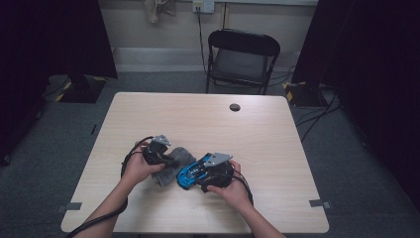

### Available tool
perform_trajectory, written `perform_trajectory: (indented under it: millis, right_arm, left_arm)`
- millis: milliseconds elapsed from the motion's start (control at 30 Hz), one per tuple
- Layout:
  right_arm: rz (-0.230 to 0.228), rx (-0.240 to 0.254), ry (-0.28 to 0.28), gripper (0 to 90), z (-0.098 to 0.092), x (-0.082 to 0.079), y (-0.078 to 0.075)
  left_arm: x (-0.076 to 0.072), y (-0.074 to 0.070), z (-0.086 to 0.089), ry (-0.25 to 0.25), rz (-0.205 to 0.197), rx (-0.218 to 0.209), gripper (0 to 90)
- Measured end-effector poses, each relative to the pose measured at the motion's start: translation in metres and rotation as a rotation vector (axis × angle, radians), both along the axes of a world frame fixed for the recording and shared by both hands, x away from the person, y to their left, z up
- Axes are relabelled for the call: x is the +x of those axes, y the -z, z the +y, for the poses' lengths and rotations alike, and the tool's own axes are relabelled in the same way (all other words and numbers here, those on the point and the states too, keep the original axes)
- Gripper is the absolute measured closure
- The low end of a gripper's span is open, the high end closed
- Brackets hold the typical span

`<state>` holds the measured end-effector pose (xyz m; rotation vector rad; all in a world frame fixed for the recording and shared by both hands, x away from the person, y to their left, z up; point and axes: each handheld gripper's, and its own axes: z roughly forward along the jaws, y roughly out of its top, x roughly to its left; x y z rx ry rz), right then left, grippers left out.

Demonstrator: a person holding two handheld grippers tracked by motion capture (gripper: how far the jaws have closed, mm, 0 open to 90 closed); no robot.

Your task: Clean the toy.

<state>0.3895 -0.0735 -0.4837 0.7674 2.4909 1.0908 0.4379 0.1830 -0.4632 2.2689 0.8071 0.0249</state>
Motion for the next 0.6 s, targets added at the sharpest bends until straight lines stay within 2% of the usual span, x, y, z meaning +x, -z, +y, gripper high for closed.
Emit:
perform_trajectory:
  millis: [233, 333, 467, 600]
  right_arm:
    - [0.000, 0.000, 0.000, 10.9, 0.000, 0.000, 0.000]
    - [0.000, 0.002, 0.001, 10.9, 0.000, 0.000, 0.000]
    - [-0.007, 0.003, 0.000, 10.8, 0.000, -0.001, 0.001]
    - [-0.010, 0.001, -0.004, 10.9, 0.000, -0.001, 0.001]
  left_arm:
    - [-0.010, -0.002, 0.012, 0.011, 0.006, 0.011, 79.6]
    - [-0.011, -0.003, 0.018, -0.005, 0.005, 0.009, 79.5]
    - [-0.006, -0.008, 0.024, -0.045, -0.013, -0.007, 79.5]
    - [0.002, -0.011, 0.017, -0.056, -0.037, -0.004, 79.5]
